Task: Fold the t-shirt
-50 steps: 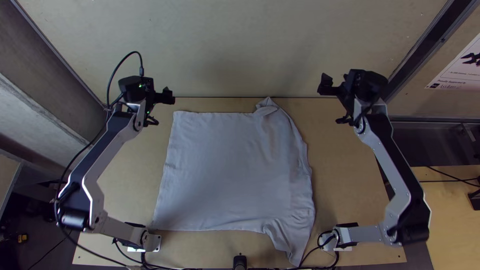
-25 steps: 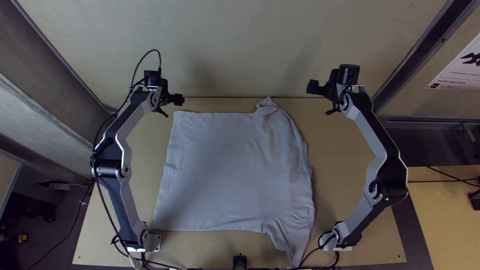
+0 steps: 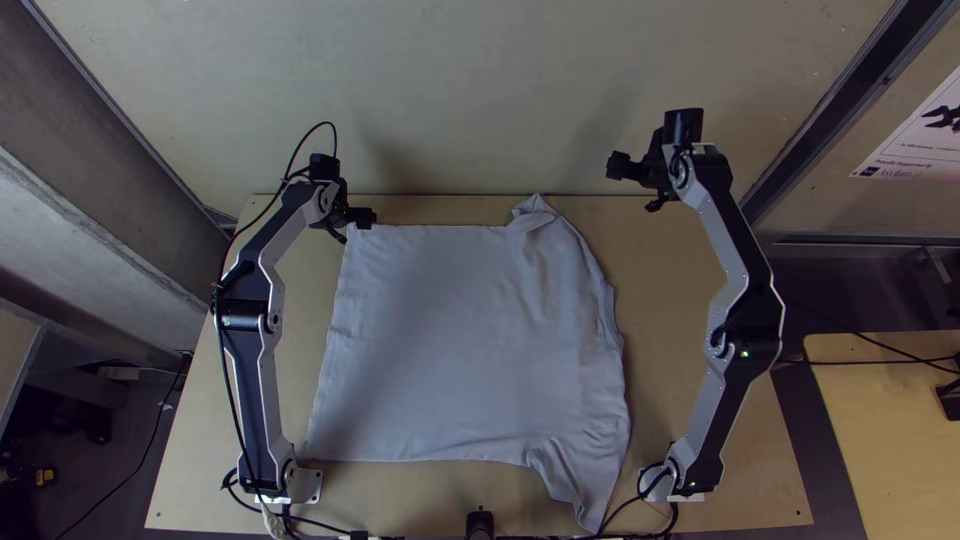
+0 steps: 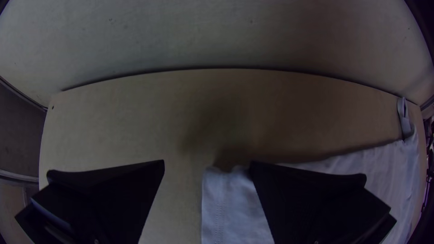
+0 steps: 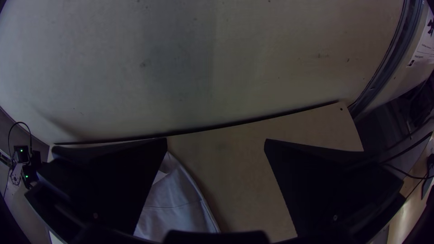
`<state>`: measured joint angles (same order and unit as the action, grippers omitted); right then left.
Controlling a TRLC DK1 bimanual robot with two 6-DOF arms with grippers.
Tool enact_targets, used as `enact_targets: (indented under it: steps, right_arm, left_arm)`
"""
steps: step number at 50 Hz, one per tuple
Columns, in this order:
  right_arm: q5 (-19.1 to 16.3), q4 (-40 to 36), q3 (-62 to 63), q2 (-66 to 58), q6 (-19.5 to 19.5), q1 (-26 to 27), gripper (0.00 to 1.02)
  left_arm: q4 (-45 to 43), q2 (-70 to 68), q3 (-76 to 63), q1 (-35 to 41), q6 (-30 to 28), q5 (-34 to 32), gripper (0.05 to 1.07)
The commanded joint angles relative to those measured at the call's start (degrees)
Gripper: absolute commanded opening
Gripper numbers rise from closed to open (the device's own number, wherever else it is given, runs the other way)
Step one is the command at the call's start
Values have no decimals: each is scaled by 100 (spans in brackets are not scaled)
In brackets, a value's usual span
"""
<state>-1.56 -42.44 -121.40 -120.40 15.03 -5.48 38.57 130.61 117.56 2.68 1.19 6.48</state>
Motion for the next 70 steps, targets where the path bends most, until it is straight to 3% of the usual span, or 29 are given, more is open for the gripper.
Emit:
enact_targets:
  steps: [1,11,15,19,20,39,45,50,70]
  right_arm:
    - [-28,-511,-832,-537,123,55,99]
    - [-28,-590,-1070,-792,123,-6,99]
    - [-28,-590,-1105,-862,123,-68,98]
    - [-28,-590,-1122,-968,88,-138,98]
    - [-28,-599,-1131,-1003,79,-147,98]
    - [-151,-678,-1078,-1662,-26,-393,90]
    - [-143,-696,-1026,-1777,-44,-498,65]
    - [-134,-696,-1026,-1856,-79,-569,51]
    - [68,-837,-1017,-2295,-343,-806,51]
  left_arm:
    - [125,158,162,40,136,-6,88]
    - [169,343,224,110,153,99,75]
    - [204,351,224,145,153,108,53]
    - [195,343,233,145,153,125,10]
    - [195,343,241,145,162,125,7]
    - [441,79,373,110,232,125,8]
    - [520,70,470,66,250,125,8]
    - [529,44,470,49,250,134,8]
    - [661,-53,470,75,285,134,8]
